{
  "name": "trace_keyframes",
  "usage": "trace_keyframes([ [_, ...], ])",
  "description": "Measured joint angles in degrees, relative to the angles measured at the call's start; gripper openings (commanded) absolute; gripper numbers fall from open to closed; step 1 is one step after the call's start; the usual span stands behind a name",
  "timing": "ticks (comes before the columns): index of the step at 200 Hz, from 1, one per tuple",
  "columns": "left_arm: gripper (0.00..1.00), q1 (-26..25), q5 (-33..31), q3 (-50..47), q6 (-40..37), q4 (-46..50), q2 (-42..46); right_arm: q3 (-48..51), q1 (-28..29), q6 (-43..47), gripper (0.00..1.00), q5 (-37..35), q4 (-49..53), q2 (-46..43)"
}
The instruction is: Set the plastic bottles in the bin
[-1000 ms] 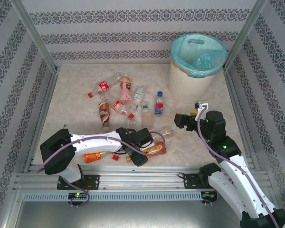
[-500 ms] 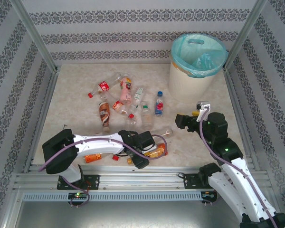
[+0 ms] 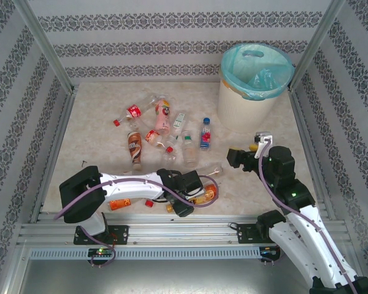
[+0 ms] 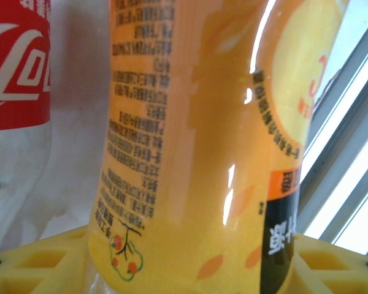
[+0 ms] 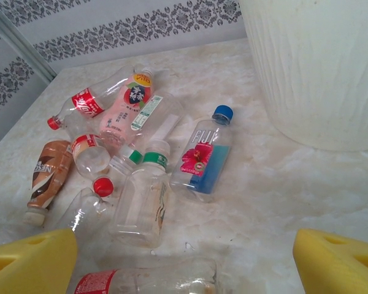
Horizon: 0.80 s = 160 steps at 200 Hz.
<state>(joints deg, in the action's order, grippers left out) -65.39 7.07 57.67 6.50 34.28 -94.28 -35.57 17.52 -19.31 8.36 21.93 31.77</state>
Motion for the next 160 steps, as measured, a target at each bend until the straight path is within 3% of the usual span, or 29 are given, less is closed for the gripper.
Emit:
trace_keyframes([
  [39,0.59,-0.22,4.44,0.09,-0.50,-0.22,8.66,-3.76,0.00,0.15,0.91,0.63,1.57,-1.55],
  [67,0.62,-0.24,5.75,0.52,-2.10,-3.87,17.92,-7.58,0.00,0.39,0.93,5.84,-0.74,-3.17],
  [160,0.64,-0.13,-5.88,-6.19,-9.03,-32.96,26.88,-11.41,2.16,-0.02,0.98,29.66,-21.35,-2.80],
])
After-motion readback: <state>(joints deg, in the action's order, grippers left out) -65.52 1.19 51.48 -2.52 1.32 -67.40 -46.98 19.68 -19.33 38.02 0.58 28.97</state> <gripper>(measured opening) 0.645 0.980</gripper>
